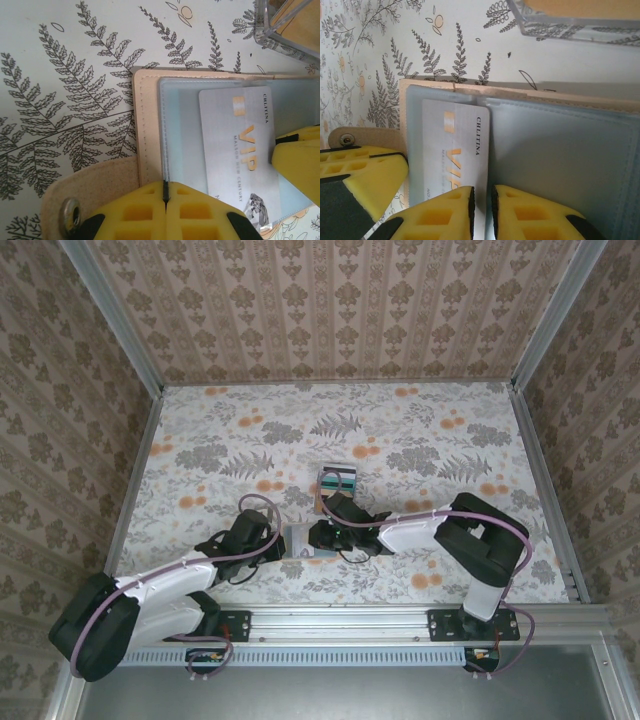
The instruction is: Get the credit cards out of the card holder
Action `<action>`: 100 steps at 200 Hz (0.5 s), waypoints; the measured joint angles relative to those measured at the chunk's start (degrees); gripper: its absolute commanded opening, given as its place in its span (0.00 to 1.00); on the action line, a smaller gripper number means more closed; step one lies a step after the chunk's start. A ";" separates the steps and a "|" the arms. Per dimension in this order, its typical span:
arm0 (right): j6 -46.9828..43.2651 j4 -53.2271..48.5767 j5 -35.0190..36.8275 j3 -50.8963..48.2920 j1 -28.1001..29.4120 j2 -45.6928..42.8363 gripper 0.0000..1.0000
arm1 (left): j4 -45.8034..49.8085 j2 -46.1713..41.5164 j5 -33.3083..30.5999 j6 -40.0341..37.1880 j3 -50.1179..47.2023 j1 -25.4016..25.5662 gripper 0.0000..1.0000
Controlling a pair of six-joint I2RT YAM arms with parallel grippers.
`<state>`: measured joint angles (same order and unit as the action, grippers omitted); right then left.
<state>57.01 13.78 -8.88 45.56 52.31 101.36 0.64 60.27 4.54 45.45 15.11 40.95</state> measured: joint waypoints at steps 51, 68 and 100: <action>-0.11 0.76 -0.66 0.37 0.00 0.66 0.06 | -0.02 0.04 0.04 0.00 0.00 0.00 0.00; 0.15 0.83 -0.63 0.37 -0.11 0.66 0.00 | 0.00 0.04 0.02 0.00 0.00 0.00 0.00; -0.02 0.90 -0.63 -0.42 -0.74 -0.11 0.00 | 0.15 -0.02 0.00 0.00 0.02 0.00 0.00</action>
<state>56.99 14.68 -9.52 45.15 51.57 101.25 0.80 60.25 4.54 45.45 15.14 40.95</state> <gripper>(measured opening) 0.059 0.047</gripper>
